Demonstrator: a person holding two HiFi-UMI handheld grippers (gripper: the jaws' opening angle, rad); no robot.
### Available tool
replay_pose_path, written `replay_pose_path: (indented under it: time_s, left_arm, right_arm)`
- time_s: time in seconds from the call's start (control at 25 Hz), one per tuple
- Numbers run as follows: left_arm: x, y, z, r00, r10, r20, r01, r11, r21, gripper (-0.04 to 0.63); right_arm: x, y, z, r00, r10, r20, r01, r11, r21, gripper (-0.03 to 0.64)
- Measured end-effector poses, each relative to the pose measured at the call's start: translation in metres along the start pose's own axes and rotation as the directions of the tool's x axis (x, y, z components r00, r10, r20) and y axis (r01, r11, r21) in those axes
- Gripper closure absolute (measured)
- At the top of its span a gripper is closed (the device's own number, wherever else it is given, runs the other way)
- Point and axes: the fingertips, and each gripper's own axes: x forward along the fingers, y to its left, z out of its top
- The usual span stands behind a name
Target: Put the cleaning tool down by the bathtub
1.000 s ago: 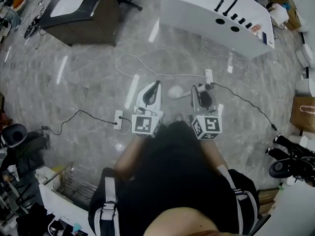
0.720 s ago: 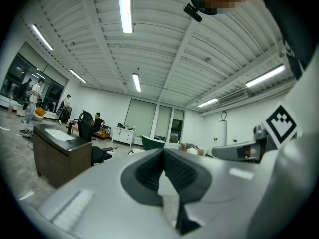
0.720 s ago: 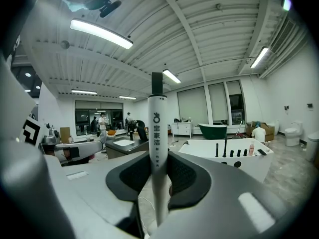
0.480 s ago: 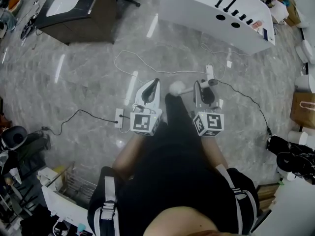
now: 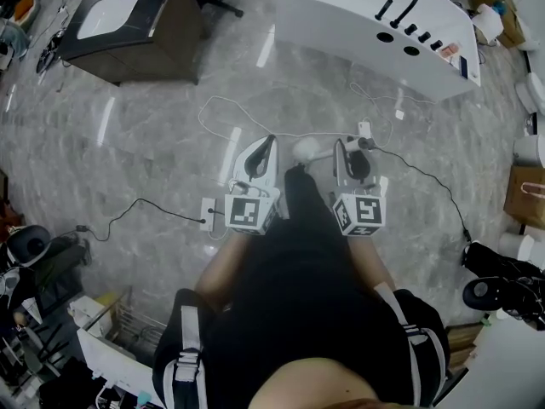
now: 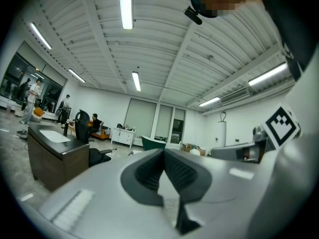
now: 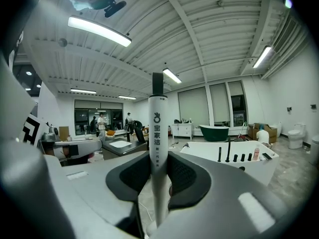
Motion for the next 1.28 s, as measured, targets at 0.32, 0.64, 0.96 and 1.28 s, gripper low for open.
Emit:
replay_pose_path:
  time_s: [0.32, 0.64, 0.96, 1.28]
  left_arm:
    - [0.07, 0.005, 0.003, 1.0, -0.004, 0.003, 0.004, 1.0, 0.013, 0.588]
    - [0.132, 0.017, 0.013, 1.0, 0.007, -0.016, -0.006, 0.999, 0.05, 0.588]
    - [0.198, 0.017, 0.021, 1.0, 0.001, -0.016, 0.0, 0.999, 0.054, 0.588]
    - [0.261, 0.009, 0.013, 0.999, -0.009, -0.042, 0.011, 0.999, 0.044, 0.588]
  right_arm:
    - [0.053, -0.039, 0.009, 1.0, 0.013, -0.011, -0.013, 1.0, 0.007, 0.522]
    - [0.111, -0.075, 0.024, 1.0, 0.019, 0.005, -0.019, 1.0, 0.025, 0.522]
    - [0.16, -0.112, 0.036, 0.999, 0.036, -0.012, -0.036, 0.999, 0.035, 0.521]
    - [0.205, -0.15, 0.037, 0.998, 0.059, -0.037, -0.058, 0.997, 0.046, 0.522]
